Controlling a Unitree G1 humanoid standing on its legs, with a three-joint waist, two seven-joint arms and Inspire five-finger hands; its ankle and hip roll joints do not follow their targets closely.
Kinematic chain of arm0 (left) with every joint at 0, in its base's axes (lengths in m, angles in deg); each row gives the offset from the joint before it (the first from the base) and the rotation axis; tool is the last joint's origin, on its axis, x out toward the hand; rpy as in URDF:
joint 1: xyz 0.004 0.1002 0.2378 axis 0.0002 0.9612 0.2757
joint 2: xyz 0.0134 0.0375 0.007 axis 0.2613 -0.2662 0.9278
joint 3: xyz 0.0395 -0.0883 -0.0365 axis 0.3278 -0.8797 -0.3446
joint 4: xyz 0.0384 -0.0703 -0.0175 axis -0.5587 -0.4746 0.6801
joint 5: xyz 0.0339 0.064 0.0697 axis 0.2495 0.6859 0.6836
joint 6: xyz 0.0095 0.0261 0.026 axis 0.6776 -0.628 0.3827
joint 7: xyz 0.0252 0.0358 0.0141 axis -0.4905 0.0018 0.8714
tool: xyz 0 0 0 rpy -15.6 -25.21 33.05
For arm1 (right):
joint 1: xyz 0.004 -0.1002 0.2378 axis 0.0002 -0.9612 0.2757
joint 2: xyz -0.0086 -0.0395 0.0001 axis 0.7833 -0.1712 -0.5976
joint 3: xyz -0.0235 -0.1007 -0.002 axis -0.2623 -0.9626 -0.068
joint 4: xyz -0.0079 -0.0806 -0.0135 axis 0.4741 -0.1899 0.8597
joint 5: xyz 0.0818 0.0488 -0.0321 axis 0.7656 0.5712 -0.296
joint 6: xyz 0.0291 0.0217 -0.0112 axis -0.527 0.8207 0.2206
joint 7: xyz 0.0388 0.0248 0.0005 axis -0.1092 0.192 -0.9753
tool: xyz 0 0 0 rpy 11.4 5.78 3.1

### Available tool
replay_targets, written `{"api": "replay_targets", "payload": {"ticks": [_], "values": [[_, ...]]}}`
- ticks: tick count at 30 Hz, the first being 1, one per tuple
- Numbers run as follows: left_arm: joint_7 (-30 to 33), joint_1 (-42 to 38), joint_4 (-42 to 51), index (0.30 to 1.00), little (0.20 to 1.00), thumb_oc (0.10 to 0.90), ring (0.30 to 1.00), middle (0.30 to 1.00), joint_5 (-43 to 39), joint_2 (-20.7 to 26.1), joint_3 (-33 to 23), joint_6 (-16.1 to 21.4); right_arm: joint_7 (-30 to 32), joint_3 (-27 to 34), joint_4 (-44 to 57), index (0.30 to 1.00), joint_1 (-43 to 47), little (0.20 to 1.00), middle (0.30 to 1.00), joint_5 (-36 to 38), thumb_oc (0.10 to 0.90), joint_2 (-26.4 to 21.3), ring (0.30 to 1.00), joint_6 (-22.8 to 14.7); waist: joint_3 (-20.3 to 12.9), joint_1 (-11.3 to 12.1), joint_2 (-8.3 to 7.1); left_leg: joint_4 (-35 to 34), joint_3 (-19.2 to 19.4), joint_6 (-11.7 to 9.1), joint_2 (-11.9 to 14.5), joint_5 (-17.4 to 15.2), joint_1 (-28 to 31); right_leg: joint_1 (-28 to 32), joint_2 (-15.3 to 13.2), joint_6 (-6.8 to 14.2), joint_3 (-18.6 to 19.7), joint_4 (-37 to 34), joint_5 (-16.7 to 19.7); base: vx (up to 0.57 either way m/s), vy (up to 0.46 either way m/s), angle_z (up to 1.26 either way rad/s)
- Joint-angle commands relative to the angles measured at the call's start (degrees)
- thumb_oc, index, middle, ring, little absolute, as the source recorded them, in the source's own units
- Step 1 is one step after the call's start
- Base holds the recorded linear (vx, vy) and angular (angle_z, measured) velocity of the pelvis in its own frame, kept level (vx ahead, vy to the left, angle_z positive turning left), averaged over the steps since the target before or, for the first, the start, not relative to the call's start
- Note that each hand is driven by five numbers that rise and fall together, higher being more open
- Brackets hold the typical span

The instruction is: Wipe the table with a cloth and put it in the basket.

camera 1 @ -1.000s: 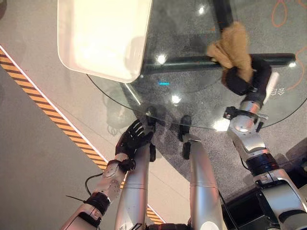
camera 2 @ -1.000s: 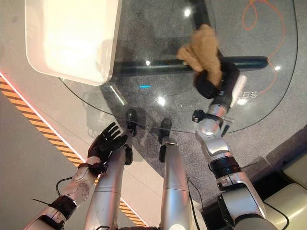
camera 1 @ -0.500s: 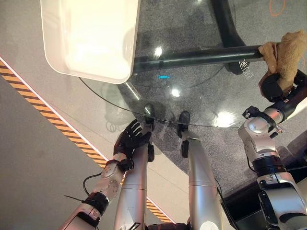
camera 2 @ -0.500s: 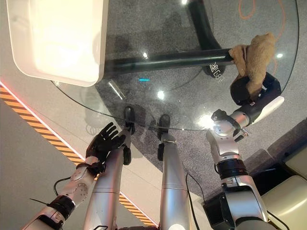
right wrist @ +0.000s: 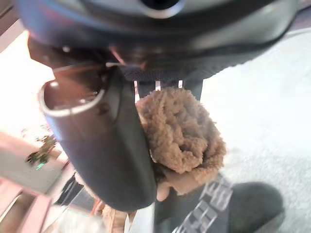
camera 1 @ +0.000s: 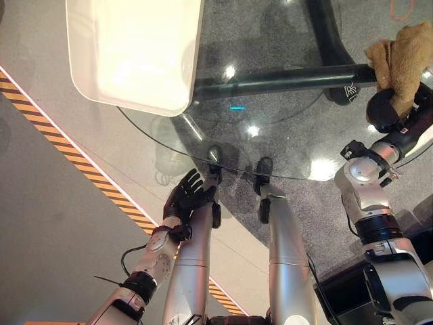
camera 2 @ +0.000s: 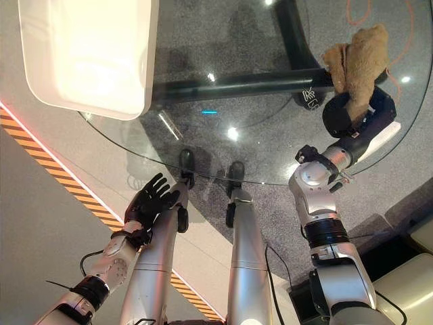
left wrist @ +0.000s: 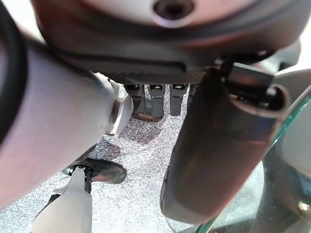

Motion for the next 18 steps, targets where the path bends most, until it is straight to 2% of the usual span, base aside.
{"api": "replay_targets", "payload": {"ticks": [1, 3, 5, 6, 9, 10, 16, 18], "values": [[-1.44, 6.29, 1.37, 0.900, 0.900, 0.800, 0.900, 0.900, -0.06, -4.72, 2.80, -0.78, -4.66, 1.89, 12.70, 0.300, -1.67, 0.200, 0.300, -7.11, 0.100, -6.41, 0.300, -2.65, -1.24, -0.70, 2.69, 9.07, 0.61, 2.45, -2.03, -10.72, 0.80, 1.01, 5.43, -0.73, -0.29, -10.41, 10.41, 0.00, 0.000, 0.00], [-1.39, 6.33, 1.42, 0.900, 0.900, 0.800, 0.900, 0.900, -0.04, -4.77, 2.69, -0.75, -5.93, 1.72, 13.35, 0.300, -1.95, 0.200, 0.300, -7.06, 0.100, -6.34, 0.300, -2.03, -1.24, -0.76, 2.62, 9.09, 0.65, 2.45, -2.01, -10.69, 0.72, 0.91, 5.43, -0.74, -0.27, -10.34, 10.38, 0.00, 0.000, 0.00], [-1.61, 6.36, 1.35, 0.900, 0.900, 0.800, 0.900, 0.900, 0.27, -5.19, 1.89, -0.59, -11.41, -0.30, 15.69, 0.300, -3.00, 0.200, 0.300, -7.04, 0.100, -4.74, 0.300, -0.64, -1.24, -0.85, 2.51, 8.92, 0.89, 2.59, -1.88, -10.59, 0.46, 0.55, 5.45, -0.82, -0.18, -10.34, 10.28, -0.01, 0.033, 0.01], [-1.61, 6.47, 1.37, 0.900, 0.900, 0.800, 0.900, 0.900, 0.27, -5.18, 1.93, -0.59, -11.41, -0.29, 15.74, 0.300, -3.12, 0.200, 0.300, -7.05, 0.100, -4.71, 0.300, -0.63, -1.24, -0.82, 2.50, 8.94, 0.89, 2.59, -1.87, -10.67, 0.59, 0.67, 5.46, -0.82, -0.18, -10.33, 10.21, 0.00, 0.000, 0.00], [-2.09, 6.77, 1.04, 0.900, 0.900, 0.800, 0.900, 0.900, 0.30, -5.43, 1.32, -0.03, -17.48, -1.77, 17.77, 0.300, -5.57, 0.200, 0.300, -6.45, 0.100, -2.76, 0.300, -0.50, -1.24, -1.07, 2.33, 8.72, 1.17, 2.54, -1.74, -10.45, 0.50, 0.70, 5.37, -0.81, -0.22, -10.55, 10.21, 0.01, 0.013, 0.04], [-2.03, 7.99, 1.14, 0.900, 0.900, 0.800, 0.900, 0.900, 0.41, -5.59, 1.61, 0.02, -19.11, -2.63, 18.34, 0.300, -7.13, 0.200, 0.300, -7.02, 0.100, -2.16, 0.300, -0.37, -1.24, -0.96, 2.42, 9.16, 0.77, 2.32, -1.67, -12.22, 2.40, 2.47, 5.59, -0.49, -0.05, -9.92, 8.49, 0.04, 0.027, 0.07], [-2.38, 8.24, 1.16, 0.900, 0.900, 0.800, 0.900, 0.900, 0.86, -5.82, 0.70, 0.28, -29.01, -6.78, 20.62, 0.300, -8.90, 0.200, 0.300, -9.59, 0.100, -0.59, 0.300, 0.10, -1.24, -1.07, 2.28, 8.92, 1.10, 2.24, -1.55, -11.88, 2.23, 2.21, 5.41, -0.49, -0.17, -9.81, 8.42, 0.01, 0.005, 0.01], [-2.83, 8.22, 1.05, 0.900, 0.900, 0.800, 0.900, 0.900, 0.81, -5.81, 0.38, 0.35, -30.30, -7.69, 20.57, 0.300, -9.04, 0.200, 0.300, -9.87, 0.100, -0.51, 0.300, 0.26, -1.24, -1.03, 2.28, 9.00, 1.19, 2.21, -1.51, -11.81, 2.16, 2.14, 5.37, -0.50, -0.21, -9.66, 8.39, 0.00, 0.000, 0.00]]}}
